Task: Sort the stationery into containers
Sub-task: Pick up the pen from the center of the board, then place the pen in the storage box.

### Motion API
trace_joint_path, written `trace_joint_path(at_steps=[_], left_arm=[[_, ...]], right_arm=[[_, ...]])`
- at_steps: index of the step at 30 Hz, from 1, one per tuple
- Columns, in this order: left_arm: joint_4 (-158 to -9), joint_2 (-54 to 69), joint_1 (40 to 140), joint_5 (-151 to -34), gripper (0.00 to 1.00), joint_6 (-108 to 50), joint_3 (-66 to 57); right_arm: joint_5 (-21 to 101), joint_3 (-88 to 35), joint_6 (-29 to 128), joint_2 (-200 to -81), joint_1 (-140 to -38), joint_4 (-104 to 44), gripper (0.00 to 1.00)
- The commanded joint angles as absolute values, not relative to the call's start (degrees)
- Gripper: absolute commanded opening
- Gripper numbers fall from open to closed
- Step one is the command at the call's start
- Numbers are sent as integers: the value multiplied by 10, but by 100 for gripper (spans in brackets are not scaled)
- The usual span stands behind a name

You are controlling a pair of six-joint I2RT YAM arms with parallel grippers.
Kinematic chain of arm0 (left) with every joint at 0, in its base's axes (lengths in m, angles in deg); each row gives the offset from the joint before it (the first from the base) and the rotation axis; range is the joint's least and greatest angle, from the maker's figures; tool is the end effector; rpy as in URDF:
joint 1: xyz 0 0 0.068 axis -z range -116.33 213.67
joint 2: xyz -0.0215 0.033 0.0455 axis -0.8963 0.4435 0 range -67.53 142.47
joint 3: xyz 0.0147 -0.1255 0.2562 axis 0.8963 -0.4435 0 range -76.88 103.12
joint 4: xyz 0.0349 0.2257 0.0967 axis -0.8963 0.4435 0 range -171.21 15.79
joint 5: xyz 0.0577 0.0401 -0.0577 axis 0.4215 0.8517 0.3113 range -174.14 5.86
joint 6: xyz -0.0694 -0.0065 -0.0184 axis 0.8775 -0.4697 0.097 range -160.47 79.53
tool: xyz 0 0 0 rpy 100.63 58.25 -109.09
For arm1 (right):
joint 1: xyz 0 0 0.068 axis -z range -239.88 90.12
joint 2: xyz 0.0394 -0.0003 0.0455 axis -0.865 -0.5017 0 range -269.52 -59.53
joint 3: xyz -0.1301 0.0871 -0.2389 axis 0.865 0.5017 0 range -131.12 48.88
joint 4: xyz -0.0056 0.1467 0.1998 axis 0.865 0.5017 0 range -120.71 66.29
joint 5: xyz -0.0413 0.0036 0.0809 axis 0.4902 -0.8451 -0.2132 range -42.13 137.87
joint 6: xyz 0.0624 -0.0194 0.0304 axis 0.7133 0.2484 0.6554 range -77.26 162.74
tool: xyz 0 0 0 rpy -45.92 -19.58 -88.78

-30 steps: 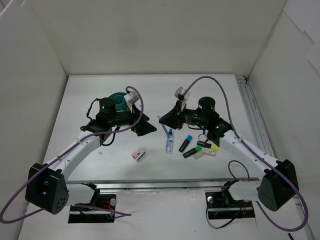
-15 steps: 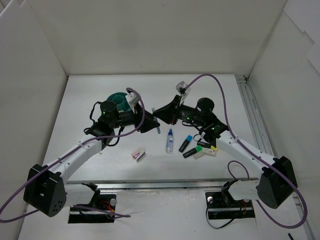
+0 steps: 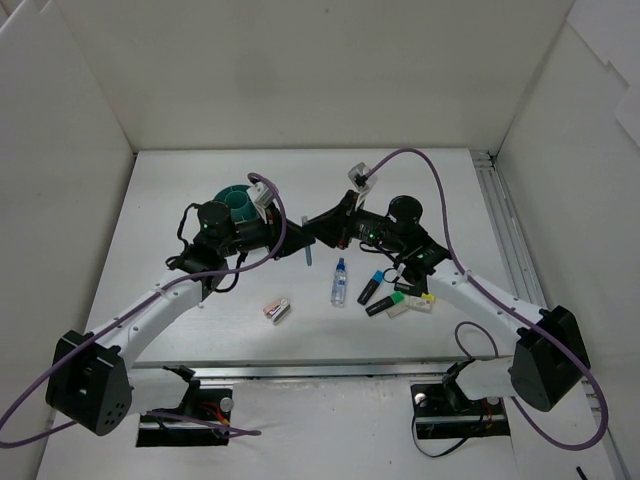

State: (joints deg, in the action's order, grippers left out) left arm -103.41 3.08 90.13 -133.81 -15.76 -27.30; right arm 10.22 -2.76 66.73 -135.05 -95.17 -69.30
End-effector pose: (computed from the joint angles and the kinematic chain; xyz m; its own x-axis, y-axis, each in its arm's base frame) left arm 0.2280 -0.1643 0.3506 -0.3891 -0.1084 -0.9148 0.8895 0.2141 -0.4037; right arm 0.2263 0.2047 0.3742 -0.1928 0.2579 -0.9467 -0.9427 0.2191 0.2517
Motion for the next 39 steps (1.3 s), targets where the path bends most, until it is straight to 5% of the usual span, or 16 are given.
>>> trace_joint_path(at_steps=[1, 3, 7, 11, 12, 16, 22, 32, 39], left_arm=[[-1072, 11, 903, -1328, 0, -168, -254], [-1070, 6, 898, -1315, 0, -169, -259], [-1059, -8, 876, -1294, 0, -168, -270], [-1035, -26, 835, -1240, 0, -174, -283], [-1021, -29, 823, -1233, 0, -175, -283], [-1020, -37, 763, -1206, 0, -195, -292], [-1055, -12, 736, -1014, 0, -304, -300], [-1173, 88, 724, -772, 0, -234, -312], [-1270, 105, 713, -755, 0, -217, -350]], right_arm=[[99, -61, 673, -1349, -959, -741, 17], [109, -68, 671, -1347, -957, -734, 21], [131, -106, 641, -1337, -954, -670, 61], [178, -140, 602, -1313, -941, -589, 84], [188, -150, 587, -1308, -939, -555, 97], [247, -159, 550, -1269, -924, -485, 98], [277, -102, 525, -1211, -889, -470, 98], [306, -78, 494, -1199, -864, -430, 98], [310, -68, 483, -1199, -851, -420, 98]])
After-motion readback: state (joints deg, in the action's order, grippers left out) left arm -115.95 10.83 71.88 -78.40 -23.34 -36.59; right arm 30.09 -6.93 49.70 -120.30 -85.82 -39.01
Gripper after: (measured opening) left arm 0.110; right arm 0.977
